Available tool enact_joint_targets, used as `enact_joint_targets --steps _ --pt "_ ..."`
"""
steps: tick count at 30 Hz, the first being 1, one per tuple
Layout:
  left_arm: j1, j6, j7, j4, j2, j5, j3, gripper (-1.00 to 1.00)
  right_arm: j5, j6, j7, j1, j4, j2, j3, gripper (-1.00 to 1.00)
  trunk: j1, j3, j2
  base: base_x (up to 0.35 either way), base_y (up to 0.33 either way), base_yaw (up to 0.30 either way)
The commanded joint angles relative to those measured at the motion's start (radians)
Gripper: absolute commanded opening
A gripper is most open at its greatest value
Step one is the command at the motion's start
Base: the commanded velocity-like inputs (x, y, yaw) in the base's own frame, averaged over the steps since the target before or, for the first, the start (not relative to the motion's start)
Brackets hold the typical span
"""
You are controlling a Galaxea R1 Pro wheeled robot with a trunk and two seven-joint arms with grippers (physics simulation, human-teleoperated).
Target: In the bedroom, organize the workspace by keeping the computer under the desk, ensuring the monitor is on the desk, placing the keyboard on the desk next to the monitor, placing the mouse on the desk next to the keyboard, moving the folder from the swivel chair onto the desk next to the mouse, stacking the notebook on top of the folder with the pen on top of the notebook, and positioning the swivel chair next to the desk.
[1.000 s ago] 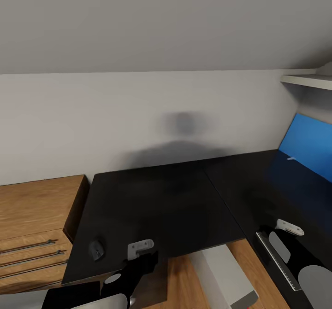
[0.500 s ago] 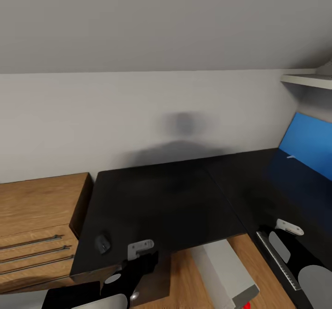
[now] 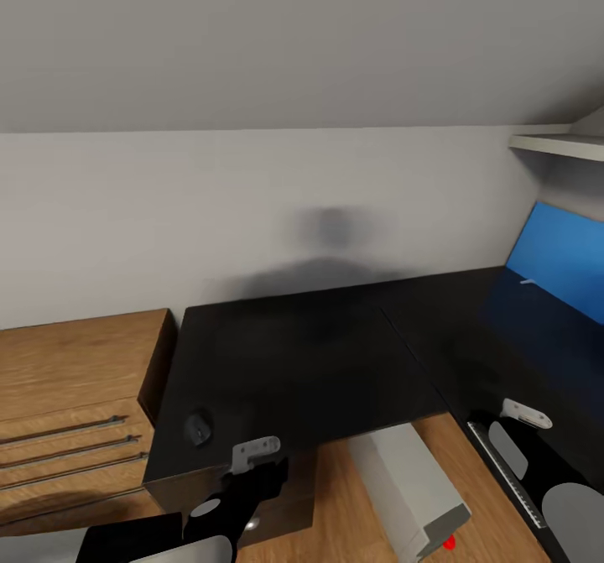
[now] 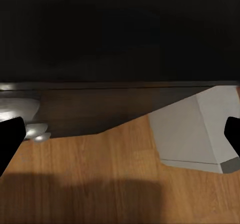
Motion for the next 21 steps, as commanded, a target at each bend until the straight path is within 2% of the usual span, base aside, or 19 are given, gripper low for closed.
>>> enact_joint_targets --steps 1,21 --pt "-0.002 -0.006 0.002 -0.001 0.0 0.006 -0.002 1.0 -0.02 0.005 -0.005 0.0 0.025 0.0 0.001 1.0 0.0 -0.001 -0.001 -0.042 0.024 0.0" --pt "-0.002 -0.008 0.003 -0.001 -0.002 0.006 -0.007 1.0 -0.02 -0.013 -0.003 0.0 0.017 0.002 0.007 1.0 0.0 -0.001 -0.001 -0.006 0.003 0.0"
